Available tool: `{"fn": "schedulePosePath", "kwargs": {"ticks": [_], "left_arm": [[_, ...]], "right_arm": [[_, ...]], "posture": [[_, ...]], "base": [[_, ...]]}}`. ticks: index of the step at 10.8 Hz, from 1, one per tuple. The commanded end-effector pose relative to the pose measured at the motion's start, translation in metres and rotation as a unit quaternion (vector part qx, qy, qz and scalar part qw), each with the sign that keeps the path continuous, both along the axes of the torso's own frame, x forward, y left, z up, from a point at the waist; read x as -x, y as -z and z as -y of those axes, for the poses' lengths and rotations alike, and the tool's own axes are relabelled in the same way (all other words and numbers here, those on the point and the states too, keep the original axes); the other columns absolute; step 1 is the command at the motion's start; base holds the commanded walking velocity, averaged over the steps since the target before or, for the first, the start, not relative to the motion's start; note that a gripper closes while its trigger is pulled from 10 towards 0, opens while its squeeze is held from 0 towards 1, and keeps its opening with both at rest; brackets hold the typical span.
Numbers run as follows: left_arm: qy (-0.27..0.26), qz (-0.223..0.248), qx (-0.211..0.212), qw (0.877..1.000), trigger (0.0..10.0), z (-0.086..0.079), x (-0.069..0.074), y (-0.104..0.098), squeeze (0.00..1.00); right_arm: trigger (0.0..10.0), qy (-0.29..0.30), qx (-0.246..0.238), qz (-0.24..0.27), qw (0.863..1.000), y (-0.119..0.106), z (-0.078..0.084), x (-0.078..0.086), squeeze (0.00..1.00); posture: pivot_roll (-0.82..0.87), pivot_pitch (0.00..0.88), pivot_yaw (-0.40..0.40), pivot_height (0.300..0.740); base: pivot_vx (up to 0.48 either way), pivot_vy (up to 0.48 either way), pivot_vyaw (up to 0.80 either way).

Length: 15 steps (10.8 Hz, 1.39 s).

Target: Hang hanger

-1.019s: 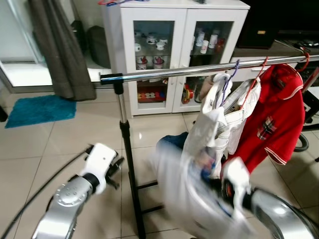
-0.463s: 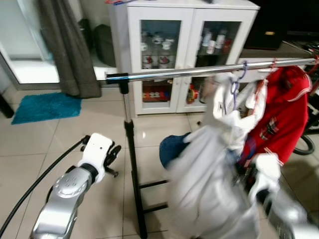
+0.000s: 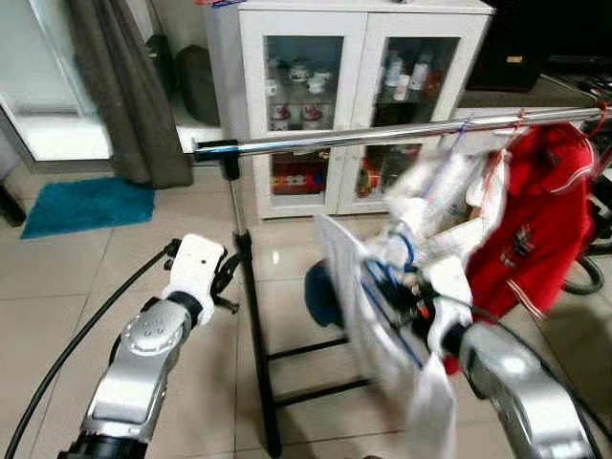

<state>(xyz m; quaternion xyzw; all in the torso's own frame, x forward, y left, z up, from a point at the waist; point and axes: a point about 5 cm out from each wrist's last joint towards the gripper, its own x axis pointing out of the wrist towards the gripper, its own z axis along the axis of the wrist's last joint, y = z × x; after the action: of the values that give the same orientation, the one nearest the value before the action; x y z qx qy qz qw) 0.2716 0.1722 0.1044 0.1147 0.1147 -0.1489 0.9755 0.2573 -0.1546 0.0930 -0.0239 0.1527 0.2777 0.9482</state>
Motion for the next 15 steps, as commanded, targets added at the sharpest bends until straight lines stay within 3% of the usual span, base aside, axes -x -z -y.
{"fn": "schedulePosePath", "kwargs": {"ticks": [1, 6, 8, 10, 12, 15], "left_arm": [[-0.008, 0.006, -0.001, 1.000, 10.0, -0.002, 0.000, -0.004, 0.00], [-0.006, 0.011, -0.014, 1.000, 10.0, -0.003, 0.002, -0.005, 0.00], [0.030, 0.013, -0.035, 0.999, 10.0, 0.000, 0.002, -0.005, 0.00], [0.081, 0.037, 0.006, 0.996, 10.0, 0.008, 0.000, -0.018, 0.00], [0.163, 0.037, 0.035, 0.985, 10.0, 0.022, 0.005, -0.026, 0.00], [0.241, 0.024, 0.029, 0.970, 10.0, 0.034, 0.010, -0.027, 0.00]], "right_arm": [[10.0, 0.002, 0.002, 0.029, 1.000, -0.010, -0.003, -0.010, 0.00], [10.0, 0.026, -0.026, 0.047, 0.998, -0.022, -0.012, -0.018, 0.00], [10.0, 0.086, -0.018, 0.044, 0.995, -0.028, -0.004, -0.020, 0.00], [10.0, 0.128, -0.010, 0.044, 0.991, -0.038, 0.005, -0.017, 0.00], [10.0, 0.126, -0.018, 0.065, 0.990, -0.050, 0.008, -0.003, 0.00], [10.0, 0.112, 0.003, 0.060, 0.992, -0.051, 0.014, 0.017, 0.00]], "posture": [[0.03, 0.000, -0.024, 0.740], [0.06, 0.000, -0.047, 0.740], [0.05, 0.000, -0.048, 0.740], [0.04, 0.000, -0.047, 0.740], [0.03, 0.000, -0.046, 0.740], [0.00, 0.000, -0.033, 0.740]], "base": [[0.345, 0.000, 0.80], [0.331, 0.000, 0.64], [0.000, 0.000, 0.00], [0.000, 0.000, 0.00], [0.000, 0.000, 0.00], [0.000, 0.000, 0.00]]}}
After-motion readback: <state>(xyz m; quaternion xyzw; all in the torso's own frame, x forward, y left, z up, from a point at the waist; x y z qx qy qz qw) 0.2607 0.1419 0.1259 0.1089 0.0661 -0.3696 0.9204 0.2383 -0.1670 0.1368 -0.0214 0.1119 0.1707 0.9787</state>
